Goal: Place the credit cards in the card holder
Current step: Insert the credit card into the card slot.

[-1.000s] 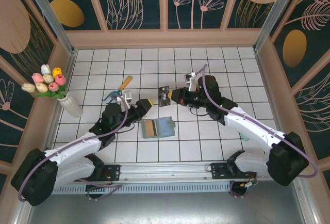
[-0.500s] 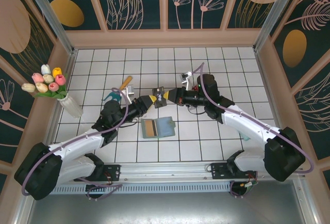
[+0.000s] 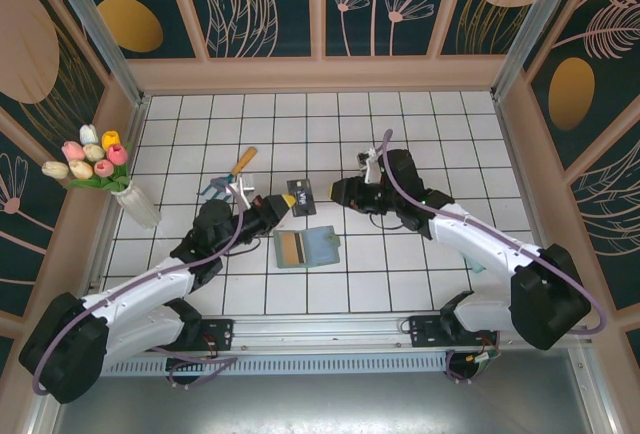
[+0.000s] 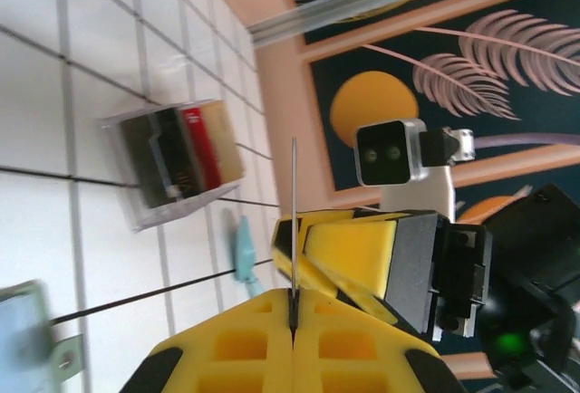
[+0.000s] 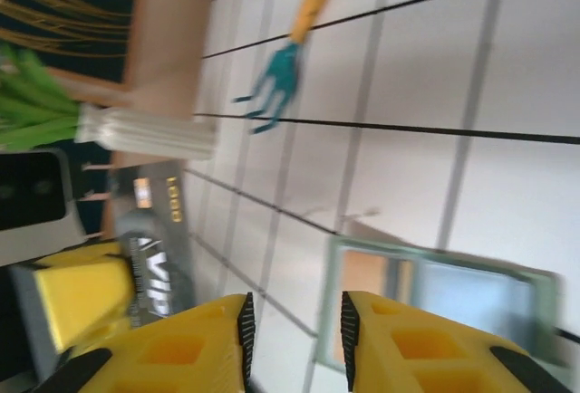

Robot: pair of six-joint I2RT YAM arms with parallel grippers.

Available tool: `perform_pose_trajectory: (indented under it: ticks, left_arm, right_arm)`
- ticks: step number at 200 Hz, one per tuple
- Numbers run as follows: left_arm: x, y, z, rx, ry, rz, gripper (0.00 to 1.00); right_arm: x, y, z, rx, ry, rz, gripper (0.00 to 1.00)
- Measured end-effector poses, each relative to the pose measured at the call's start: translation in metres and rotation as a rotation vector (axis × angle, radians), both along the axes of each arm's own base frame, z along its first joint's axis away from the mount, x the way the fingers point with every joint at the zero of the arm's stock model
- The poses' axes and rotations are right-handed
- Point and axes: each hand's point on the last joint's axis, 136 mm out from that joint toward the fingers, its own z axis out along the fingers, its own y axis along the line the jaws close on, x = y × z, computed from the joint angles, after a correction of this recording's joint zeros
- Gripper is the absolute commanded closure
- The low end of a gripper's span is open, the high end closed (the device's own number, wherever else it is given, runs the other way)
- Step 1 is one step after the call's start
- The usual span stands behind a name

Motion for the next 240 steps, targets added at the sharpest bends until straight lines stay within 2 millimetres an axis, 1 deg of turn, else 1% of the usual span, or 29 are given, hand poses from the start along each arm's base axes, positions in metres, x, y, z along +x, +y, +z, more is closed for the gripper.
perform_pose_trajectory:
  ticks: [9,24,36,53,68,78,104,148,173,210,240]
  left_arm:
    - [-0.004,0.003,-0.015,0.038,0.033,0.016,1.0]
    - [-0.015,0.001,-0.041,0.117,0.09,0.018,1.0]
    - [-0.023,-0.002,-0.055,0.163,0.121,0.013,1.0]
    - [-0.029,0.001,-0.074,0.22,0.155,0.026,1.0]
    - [-0.033,0.005,-0.088,0.266,0.18,0.042,1.0]
    - [-0.034,0.007,-0.094,0.287,0.19,0.05,1.0]
    - [-0.035,0.01,-0.101,0.306,0.198,0.065,1.0]
    - [-0.038,0.013,-0.124,0.36,0.243,0.064,1.0]
    - [-0.038,0.011,-0.133,0.377,0.259,0.056,1.0]
    - [-0.038,0.008,-0.143,0.39,0.274,0.046,1.0]
    - [-0.039,0.002,-0.145,0.38,0.273,0.023,1.0]
  right_arm:
    - [-0.001,-0.006,-0.018,-0.045,0.022,-0.015,0.65]
    - [-0.007,-0.015,-0.049,-0.109,0.075,-0.031,0.65]
    - [-0.014,-0.021,-0.071,-0.156,0.119,-0.038,0.65]
    - [-0.021,-0.026,-0.091,-0.203,0.153,-0.034,0.66]
    - [-0.024,-0.026,-0.102,-0.23,0.166,-0.028,0.67]
    - [-0.024,-0.025,-0.107,-0.241,0.171,-0.024,0.67]
    - [-0.027,-0.023,-0.119,-0.263,0.188,-0.014,0.69]
    - [-0.028,-0.024,-0.128,-0.272,0.19,-0.015,0.69]
    - [-0.028,-0.024,-0.134,-0.277,0.198,-0.015,0.7]
    - [-0.031,-0.026,-0.141,-0.288,0.212,-0.013,0.7]
    - [-0.032,-0.026,-0.149,-0.298,0.227,-0.011,0.73]
